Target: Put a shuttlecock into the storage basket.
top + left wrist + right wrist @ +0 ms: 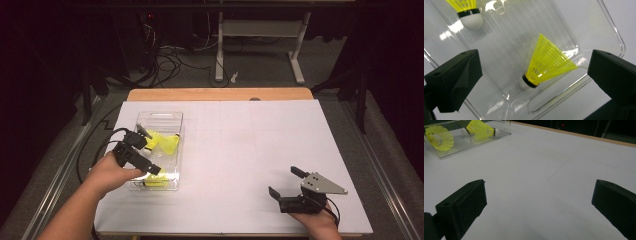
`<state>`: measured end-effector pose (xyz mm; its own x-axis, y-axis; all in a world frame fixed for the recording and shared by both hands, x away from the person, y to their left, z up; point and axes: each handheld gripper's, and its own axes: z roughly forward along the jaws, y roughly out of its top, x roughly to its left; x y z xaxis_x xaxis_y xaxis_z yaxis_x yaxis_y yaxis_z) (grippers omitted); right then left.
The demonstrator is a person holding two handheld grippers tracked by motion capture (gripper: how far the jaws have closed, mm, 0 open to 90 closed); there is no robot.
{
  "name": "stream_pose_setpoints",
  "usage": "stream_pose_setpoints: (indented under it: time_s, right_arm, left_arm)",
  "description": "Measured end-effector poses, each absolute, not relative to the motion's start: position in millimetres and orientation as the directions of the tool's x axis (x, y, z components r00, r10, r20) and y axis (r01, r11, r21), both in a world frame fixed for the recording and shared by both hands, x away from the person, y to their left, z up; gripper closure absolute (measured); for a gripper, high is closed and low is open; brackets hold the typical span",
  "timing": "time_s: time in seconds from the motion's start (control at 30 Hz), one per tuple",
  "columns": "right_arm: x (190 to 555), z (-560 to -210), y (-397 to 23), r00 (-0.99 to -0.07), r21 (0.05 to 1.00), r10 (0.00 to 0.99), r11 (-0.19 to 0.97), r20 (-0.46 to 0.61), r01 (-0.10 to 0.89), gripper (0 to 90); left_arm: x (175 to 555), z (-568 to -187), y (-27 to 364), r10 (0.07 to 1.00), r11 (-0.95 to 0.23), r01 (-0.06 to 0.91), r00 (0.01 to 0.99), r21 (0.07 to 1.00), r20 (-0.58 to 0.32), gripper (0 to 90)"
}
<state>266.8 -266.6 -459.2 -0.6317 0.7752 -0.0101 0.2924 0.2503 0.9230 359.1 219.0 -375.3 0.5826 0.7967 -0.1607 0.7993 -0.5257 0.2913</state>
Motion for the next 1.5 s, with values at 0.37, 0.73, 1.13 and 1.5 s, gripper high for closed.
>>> stream_pose_setpoints:
  time_s: [0.37, 0.73, 1.13, 1.5]
  right_arm:
    - [266.8, -459.7, -264.6, -0.635, 0.922, 0.773, 0.255, -0.013, 0.292, 0.2]
    - [268.8, -462.0, -264.2, -0.635, 0.919, 0.773, 0.254, -0.005, 0.303, 0.3]
    - [268.2, -461.1, -267.7, -0.614, 0.924, 0.790, 0.232, 0.005, 0.305, 0.2]
    - [267.3, -459.5, -269.3, -0.590, 0.930, 0.808, 0.215, 0.003, 0.299, 0.2]
  left_arm:
    - [332.2, -397.1, 216.7, 0.796, -0.444, 0.762, 0.577, 0.471, -0.182, 0.8]
    - [318.7, -408.2, 219.8, 0.801, -0.378, 0.703, 0.574, 0.602, -0.168, 0.8]
    - [296.3, -414.8, 238.2, 0.767, -0.285, 0.601, 0.610, 0.747, -0.199, 0.8]
    - [276.2, -420.0, 252.3, 0.749, -0.242, 0.453, 0.650, 0.858, -0.132, 0.8]
